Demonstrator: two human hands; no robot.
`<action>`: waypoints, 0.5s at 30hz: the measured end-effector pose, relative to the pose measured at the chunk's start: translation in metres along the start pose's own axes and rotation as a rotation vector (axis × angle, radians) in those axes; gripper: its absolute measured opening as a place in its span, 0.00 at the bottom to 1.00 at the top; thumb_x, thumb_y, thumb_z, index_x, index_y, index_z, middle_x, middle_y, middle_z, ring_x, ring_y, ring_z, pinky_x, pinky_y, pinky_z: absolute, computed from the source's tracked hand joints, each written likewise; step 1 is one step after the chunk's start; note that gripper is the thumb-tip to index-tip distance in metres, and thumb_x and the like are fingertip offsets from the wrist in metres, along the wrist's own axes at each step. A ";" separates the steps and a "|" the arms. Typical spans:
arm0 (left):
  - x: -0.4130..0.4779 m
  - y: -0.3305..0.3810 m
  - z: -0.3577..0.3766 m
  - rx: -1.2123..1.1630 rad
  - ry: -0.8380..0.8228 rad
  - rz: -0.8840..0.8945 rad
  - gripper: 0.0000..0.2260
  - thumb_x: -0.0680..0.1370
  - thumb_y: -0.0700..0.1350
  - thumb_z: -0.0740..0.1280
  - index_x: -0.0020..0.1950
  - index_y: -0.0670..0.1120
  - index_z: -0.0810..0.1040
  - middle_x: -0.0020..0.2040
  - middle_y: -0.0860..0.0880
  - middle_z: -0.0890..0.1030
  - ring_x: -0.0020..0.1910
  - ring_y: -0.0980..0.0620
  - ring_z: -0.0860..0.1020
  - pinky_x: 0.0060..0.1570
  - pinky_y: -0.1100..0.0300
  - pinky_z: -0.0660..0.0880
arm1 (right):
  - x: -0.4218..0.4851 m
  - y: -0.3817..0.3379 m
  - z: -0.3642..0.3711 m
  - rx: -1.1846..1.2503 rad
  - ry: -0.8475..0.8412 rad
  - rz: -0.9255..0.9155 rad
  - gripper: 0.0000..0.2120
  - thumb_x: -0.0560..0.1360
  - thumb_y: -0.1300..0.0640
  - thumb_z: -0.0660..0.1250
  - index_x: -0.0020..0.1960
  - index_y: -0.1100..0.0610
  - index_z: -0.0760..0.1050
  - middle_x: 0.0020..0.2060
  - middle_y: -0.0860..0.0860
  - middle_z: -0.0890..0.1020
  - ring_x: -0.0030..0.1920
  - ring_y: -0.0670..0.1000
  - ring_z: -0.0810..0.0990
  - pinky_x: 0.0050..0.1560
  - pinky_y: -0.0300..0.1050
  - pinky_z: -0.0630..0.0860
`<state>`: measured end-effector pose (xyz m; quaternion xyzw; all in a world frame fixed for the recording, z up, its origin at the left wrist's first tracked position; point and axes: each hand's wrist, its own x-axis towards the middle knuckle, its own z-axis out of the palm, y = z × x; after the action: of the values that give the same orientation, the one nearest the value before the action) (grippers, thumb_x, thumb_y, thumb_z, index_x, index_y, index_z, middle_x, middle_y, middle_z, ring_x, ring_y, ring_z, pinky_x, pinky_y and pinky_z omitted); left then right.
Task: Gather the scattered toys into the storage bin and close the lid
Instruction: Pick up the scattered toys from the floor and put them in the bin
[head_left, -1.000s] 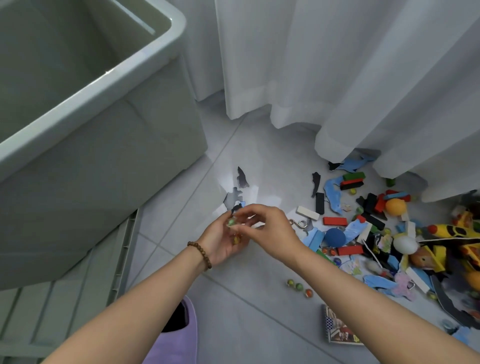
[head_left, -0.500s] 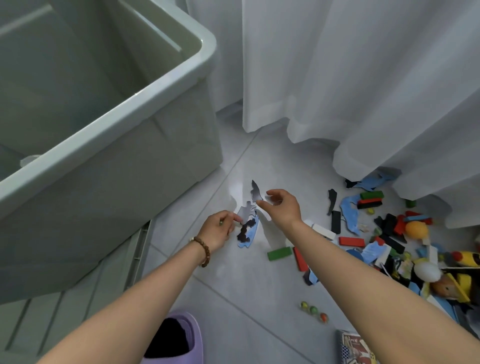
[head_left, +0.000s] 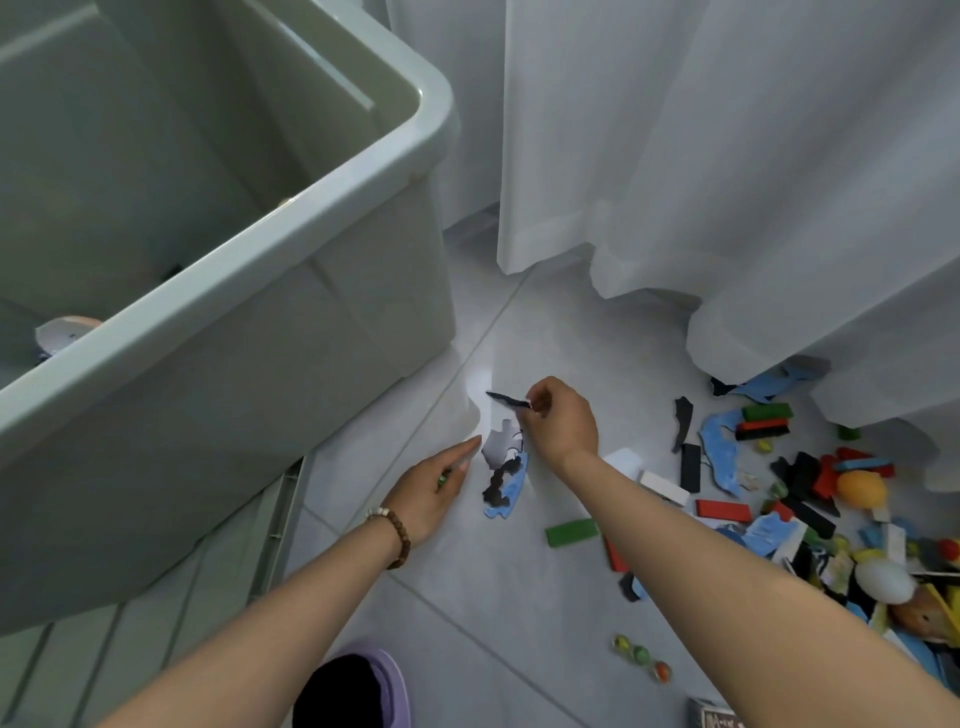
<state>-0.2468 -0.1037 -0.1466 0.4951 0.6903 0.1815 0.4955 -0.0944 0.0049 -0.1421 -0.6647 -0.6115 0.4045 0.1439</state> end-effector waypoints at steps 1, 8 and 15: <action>-0.001 -0.001 -0.001 0.006 0.005 -0.007 0.18 0.82 0.49 0.54 0.73 0.57 0.62 0.69 0.52 0.70 0.66 0.51 0.71 0.66 0.64 0.65 | -0.001 -0.001 -0.004 0.089 -0.019 0.022 0.04 0.73 0.58 0.69 0.45 0.53 0.74 0.41 0.49 0.78 0.43 0.50 0.77 0.45 0.43 0.73; -0.011 -0.006 -0.005 0.050 0.026 -0.031 0.20 0.82 0.51 0.54 0.73 0.63 0.56 0.63 0.45 0.75 0.61 0.47 0.74 0.58 0.62 0.69 | -0.016 0.011 -0.011 -0.046 -0.280 -0.071 0.06 0.70 0.54 0.73 0.42 0.54 0.77 0.41 0.45 0.74 0.40 0.43 0.73 0.40 0.34 0.68; -0.013 0.000 0.002 0.341 -0.079 0.004 0.21 0.82 0.53 0.50 0.72 0.68 0.50 0.64 0.52 0.75 0.55 0.50 0.76 0.52 0.58 0.75 | -0.019 0.004 0.000 -0.134 -0.180 -0.064 0.23 0.65 0.50 0.76 0.56 0.54 0.73 0.54 0.49 0.72 0.54 0.49 0.74 0.53 0.44 0.73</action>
<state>-0.2451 -0.1158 -0.1406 0.5799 0.6902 0.0433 0.4308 -0.0902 -0.0135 -0.1386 -0.6140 -0.6685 0.4159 0.0563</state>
